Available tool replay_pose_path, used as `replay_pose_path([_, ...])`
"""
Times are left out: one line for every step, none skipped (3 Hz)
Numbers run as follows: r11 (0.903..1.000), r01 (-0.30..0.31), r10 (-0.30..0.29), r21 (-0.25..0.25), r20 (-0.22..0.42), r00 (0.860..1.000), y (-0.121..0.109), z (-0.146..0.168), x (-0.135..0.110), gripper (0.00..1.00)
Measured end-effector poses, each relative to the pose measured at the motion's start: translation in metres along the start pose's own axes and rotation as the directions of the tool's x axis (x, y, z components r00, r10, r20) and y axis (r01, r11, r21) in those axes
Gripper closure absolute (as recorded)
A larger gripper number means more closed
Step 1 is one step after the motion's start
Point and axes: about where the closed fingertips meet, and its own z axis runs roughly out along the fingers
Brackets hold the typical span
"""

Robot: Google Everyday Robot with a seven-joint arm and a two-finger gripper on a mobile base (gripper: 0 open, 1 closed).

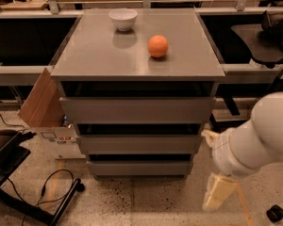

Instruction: Open bottom drawer

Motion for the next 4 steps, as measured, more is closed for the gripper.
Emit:
replay_pose_path([0.9994,0.017,-0.017,-0.030,0.010,1.000,0.023,0.080,0.006,0.00])
replay_pose_path([0.9997,0.015,-0.016,0.019,0.027,1.000,0.014,0.089,0.004,0.00])
replay_pose_path([0.9997,0.016,-0.016,0.019,0.026,1.000,0.014,0.088,0.004,0.00])
replay_pose_path([0.9997,0.018,-0.018,0.015,0.015,1.000,0.011,0.118,0.003,0.00])
